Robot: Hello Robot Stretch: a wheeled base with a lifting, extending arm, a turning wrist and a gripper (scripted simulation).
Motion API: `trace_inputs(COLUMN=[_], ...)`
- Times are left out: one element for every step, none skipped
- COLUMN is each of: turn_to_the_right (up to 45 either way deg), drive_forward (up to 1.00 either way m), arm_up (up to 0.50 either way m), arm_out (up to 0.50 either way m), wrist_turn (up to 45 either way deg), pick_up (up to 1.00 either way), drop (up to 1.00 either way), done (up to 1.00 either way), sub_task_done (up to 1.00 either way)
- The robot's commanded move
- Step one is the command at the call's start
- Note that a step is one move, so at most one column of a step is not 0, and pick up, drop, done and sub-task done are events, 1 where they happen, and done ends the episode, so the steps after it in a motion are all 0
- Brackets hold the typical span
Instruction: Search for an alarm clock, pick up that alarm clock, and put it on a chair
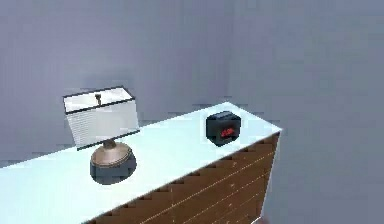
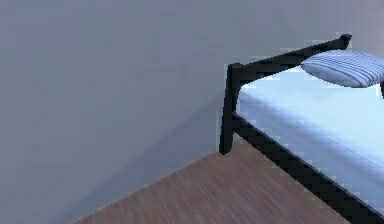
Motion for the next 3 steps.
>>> trace_inputs(turn_to_the_right=[0.0,-45.0,-27.0], drive_forward=[0.35,0.0,0.0], arm_up=[0.0,0.0,0.0], arm_out=[0.0,0.0,0.0], wrist_turn=[0.0,0.0,0.0], pick_up=[0.0,0.0,0.0], drop=[0.0,0.0,0.0], done=[0.0,0.0,0.0], sub_task_done=[0.0,0.0,0.0])
